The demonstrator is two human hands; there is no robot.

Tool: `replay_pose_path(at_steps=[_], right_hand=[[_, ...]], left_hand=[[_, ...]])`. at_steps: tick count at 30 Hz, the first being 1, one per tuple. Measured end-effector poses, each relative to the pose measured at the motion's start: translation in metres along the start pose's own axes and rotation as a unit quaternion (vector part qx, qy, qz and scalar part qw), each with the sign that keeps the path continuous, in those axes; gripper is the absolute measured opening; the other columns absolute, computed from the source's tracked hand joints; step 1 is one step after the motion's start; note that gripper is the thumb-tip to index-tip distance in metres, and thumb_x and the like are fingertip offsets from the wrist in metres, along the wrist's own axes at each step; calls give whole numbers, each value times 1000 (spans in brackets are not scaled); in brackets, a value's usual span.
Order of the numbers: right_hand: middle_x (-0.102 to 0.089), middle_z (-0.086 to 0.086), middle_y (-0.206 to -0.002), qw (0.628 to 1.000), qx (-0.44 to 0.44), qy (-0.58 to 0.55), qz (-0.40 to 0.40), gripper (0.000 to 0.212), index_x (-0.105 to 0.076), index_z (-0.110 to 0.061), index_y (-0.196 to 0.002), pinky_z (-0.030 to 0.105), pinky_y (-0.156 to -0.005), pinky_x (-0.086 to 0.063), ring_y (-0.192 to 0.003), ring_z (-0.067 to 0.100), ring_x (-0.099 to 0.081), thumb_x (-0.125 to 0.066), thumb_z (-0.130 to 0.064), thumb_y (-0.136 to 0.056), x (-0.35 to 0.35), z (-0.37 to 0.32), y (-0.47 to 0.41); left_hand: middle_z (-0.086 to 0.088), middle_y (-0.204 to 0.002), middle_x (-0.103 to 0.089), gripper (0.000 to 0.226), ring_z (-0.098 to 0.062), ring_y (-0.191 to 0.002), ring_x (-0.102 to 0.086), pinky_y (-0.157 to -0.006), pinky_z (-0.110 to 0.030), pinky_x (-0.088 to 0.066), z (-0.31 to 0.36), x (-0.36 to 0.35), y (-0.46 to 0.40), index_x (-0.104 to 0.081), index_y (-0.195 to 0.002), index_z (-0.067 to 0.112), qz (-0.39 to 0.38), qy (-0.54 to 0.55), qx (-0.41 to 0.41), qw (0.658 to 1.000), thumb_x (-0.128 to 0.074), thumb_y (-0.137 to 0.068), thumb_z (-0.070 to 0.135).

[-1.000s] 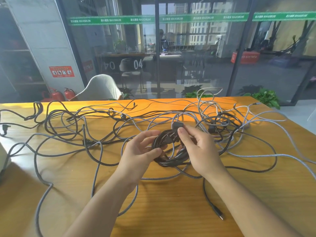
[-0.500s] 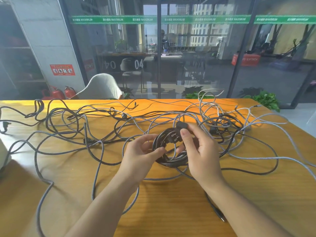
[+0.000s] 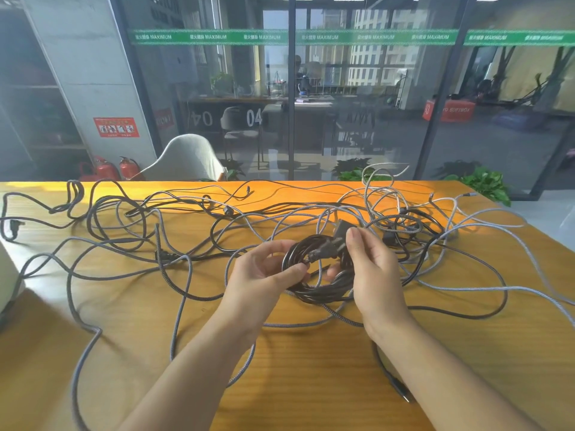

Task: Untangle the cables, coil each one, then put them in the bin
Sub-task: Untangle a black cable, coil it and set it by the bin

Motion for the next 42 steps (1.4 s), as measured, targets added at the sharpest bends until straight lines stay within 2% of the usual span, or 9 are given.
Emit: replay_pose_path(at_steps=[8,11,14,21,29,31,34,39,42], right_hand=[[-65,27,-95,1000,-17,-10,-21,31,-67,-8,-98,19,-61,-53,-58,25,-62,-51,-31,-110,1,5,-3],[-61,30,-92,999,-16,-6,-44,29,-68,-10,-95,26,-65,-54,-56,27,-62,-54,-32,-108,-4,4,-2],[-62,30,-87,997,-17,-2,-72,26,-71,-15,-96,38,-65,-53,-56,27,-63,-56,-34,-107,-13,3,2],[-69,2,-73,994,-31,11,-108,37,-72,-15,-104,28,-64,-55,-62,24,-64,-43,-36,-111,-19,1,5],[-66,-11,-121,991,-30,57,-114,29,-61,-43,-128,27,-86,-56,-103,11,-70,-54,-50,-101,-22,8,4],[-66,-9,-120,989,-50,56,-128,27,-61,-45,-129,27,-79,-58,-97,7,-70,-60,-43,-102,-22,9,4],[-73,2,-106,985,-94,6,-148,26,-67,-38,-126,28,-69,-58,-81,19,-72,-67,-27,-102,-24,15,7],[-74,18,-107,981,-140,-88,-101,27,-69,-25,-125,33,-72,-62,-78,23,-67,-70,-18,-99,-18,21,3],[-75,16,-110,984,-127,-103,-70,26,-70,-24,-123,38,-75,-63,-81,22,-69,-72,-18,-98,-12,20,0]], left_hand=[[-6,-101,-79,48,-26,-89,-77,-87,-39,-62,4,-3,-2,-61,-128,26,-56,-95,-51,993,-83,-87,16],[9,-114,-73,56,-20,-93,-76,-84,-40,-64,3,-2,-3,-64,-126,41,-39,-185,-85,978,-89,-75,44],[20,-114,-71,45,-11,-97,-74,-85,-37,-63,5,2,-3,-68,-119,49,-9,-223,-121,967,-88,-79,44],[23,-104,-73,26,-14,-97,-75,-90,-47,-61,8,6,-4,-70,-103,57,28,-211,-138,967,-83,-86,41],[14,-104,-76,28,-17,-86,-76,-80,-41,-64,10,19,-3,-74,-117,32,100,-141,-138,975,-81,-90,29],[8,-102,-77,26,-15,-81,-76,-75,-31,-62,11,26,-3,-74,-115,30,120,-114,-127,978,-80,-91,27],[8,-100,-77,26,-14,-82,-76,-68,-20,-57,11,29,-4,-72,-112,34,124,-99,-119,980,-81,-90,25],[11,-115,-72,37,-13,-93,-77,-70,-10,-53,11,18,-3,-66,-130,29,86,-67,-105,988,-76,-94,27],[13,-121,-70,44,-6,-100,-74,-75,-13,-54,11,11,-1,-62,-135,33,62,-61,-102,991,-75,-94,29]])
Point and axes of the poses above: each hand's wrist, its own y-axis away from the middle knuckle, its own x-axis out of the back of the hand, z = x × y, the point moved 8 cm from there along -y, towards the middle knuckle
